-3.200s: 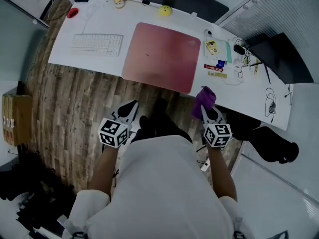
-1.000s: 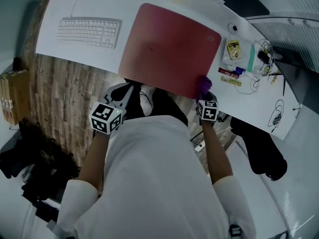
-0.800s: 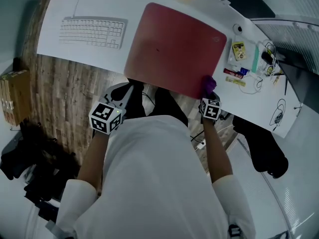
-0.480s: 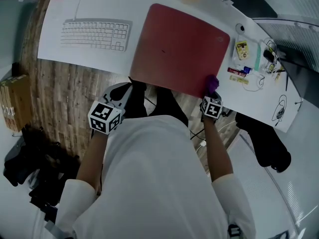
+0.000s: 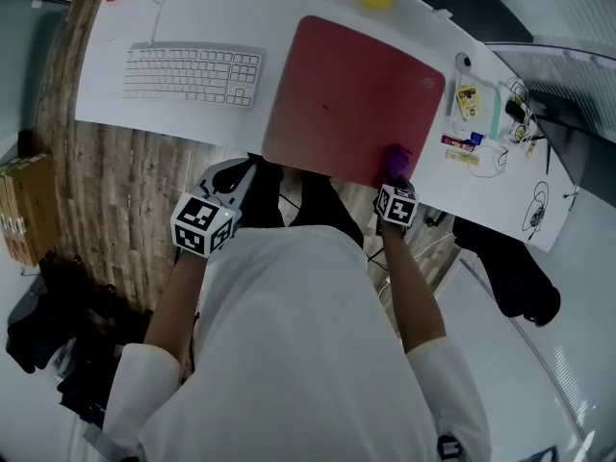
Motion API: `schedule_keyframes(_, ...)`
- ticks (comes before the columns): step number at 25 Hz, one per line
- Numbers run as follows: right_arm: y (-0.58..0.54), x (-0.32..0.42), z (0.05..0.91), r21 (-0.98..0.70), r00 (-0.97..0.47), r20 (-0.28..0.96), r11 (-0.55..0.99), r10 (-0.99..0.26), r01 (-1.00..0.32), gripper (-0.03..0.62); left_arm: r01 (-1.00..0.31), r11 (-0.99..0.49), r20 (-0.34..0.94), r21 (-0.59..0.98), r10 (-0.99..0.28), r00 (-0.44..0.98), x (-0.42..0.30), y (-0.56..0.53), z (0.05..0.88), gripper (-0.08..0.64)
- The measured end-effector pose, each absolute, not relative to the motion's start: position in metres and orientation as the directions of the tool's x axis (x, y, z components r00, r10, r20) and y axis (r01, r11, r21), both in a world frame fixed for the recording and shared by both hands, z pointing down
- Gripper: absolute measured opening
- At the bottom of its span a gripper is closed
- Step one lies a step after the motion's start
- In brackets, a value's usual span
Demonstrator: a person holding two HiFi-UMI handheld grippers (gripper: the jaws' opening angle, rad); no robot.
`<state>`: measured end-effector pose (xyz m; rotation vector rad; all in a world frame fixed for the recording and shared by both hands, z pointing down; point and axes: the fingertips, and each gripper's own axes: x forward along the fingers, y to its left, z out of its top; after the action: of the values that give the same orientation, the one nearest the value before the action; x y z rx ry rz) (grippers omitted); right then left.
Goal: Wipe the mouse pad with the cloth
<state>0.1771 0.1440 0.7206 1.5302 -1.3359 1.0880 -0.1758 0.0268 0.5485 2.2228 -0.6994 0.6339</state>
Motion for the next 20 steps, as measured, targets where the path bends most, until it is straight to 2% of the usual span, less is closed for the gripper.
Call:
schedule_keyframes(9, 0.123, 0.128, 0.721, -0.045, -0.001, 0.955, -0.14, -0.298, -0.989, 0.074, -0.612, -0.608, 0.599, 0.506, -0.263, 0.756, -0.19, 0.024, 0.558, 0.02)
schedule_keyframes(20, 0.099, 0.055, 0.719, -0.121, -0.094, 0.946, -0.07, -0.311, -0.99, 0.074, -0.602, -0.613, 0.584, 0.512, -0.265, 0.767, -0.205, 0.013, 0.557, 0.02)
